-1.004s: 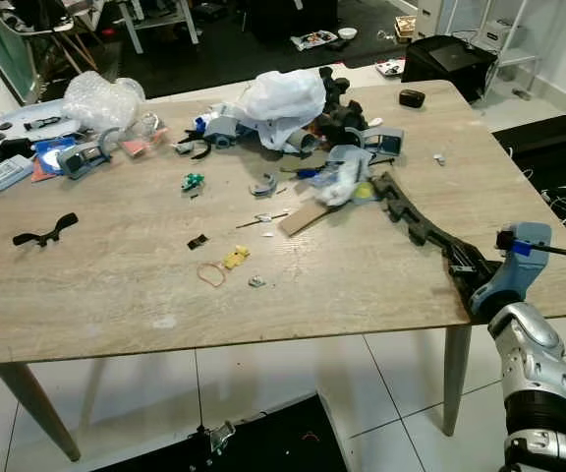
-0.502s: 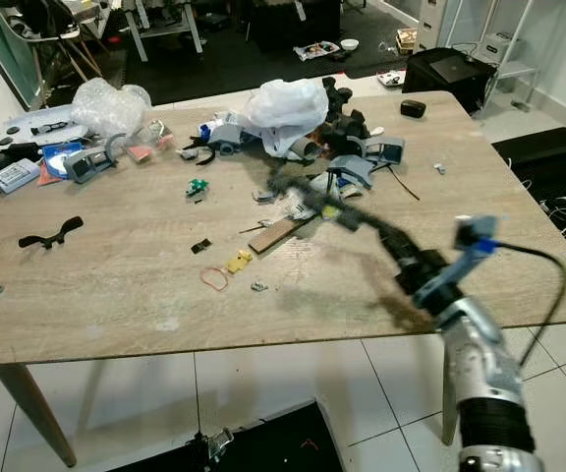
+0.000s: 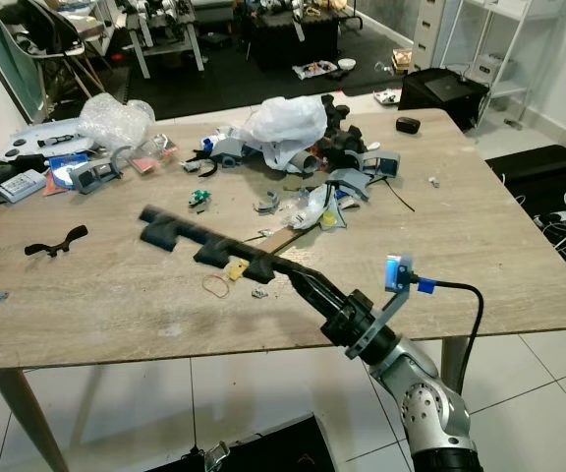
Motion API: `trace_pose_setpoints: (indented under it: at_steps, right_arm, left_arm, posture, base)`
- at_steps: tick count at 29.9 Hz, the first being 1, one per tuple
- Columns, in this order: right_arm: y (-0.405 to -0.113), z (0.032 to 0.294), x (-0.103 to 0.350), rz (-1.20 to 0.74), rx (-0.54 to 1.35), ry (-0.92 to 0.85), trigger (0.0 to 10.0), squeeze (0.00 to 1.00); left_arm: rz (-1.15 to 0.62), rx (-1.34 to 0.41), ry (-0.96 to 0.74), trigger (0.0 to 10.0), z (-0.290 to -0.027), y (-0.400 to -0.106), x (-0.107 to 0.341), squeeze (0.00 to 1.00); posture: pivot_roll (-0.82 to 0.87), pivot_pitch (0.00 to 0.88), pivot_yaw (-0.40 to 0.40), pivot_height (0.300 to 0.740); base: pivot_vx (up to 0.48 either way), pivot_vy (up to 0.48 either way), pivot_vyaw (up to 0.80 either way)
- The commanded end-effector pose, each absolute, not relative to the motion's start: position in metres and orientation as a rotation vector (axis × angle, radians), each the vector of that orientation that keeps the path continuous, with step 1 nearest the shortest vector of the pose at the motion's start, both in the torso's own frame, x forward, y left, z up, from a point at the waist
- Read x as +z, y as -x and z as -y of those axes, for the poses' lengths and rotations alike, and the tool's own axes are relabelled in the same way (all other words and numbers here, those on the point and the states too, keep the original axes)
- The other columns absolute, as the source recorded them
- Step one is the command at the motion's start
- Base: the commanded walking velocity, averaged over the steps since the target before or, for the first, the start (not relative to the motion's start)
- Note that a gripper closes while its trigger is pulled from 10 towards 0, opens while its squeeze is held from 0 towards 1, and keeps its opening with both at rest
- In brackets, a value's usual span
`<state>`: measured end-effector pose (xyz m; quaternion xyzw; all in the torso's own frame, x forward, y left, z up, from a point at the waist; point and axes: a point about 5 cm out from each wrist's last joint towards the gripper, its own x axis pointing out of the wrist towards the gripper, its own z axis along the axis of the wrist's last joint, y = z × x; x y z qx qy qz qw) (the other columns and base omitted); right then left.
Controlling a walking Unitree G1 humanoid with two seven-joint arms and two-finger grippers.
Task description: Picking trash to rubbish bin
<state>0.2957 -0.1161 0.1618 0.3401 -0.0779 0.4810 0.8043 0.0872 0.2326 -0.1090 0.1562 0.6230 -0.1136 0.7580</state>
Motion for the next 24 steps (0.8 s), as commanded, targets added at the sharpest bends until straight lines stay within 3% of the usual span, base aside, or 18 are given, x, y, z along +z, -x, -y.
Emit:
trace_pose_setpoints:
  at_steps: [1,8,24]
  right_arm:
    - [-0.290,0.100,0.150,0.088,1.031,-0.794,10.0,0.00]
    - [-0.285,0.086,0.134,-0.025,0.961,-0.834,10.0,0.00]
    - [-0.294,0.101,0.123,-0.067,0.814,-0.823,10.0,0.00]
  left_arm:
    - [-1.377,-0.234,-0.315,10.0,-0.230,-0.081,-0.111,0.00]
    - [-1.372,-0.224,-0.318,10.0,-0.228,-0.086,-0.111,0.00]
    - [-1.373,-0.226,-0.323,10.0,-0.225,-0.089,-0.111,0.00]
  posture:
    - [-0.13,0.139,0.079,0.740]
    - [-0.14,0.135,0.080,0.740]
    - [-0.14,0.122,0.080,0.740]
  base:
    - [0.000,0.000,0.00]
    - [0.000,0.000,-0.16]
    - [0.000,0.000,-0.77]
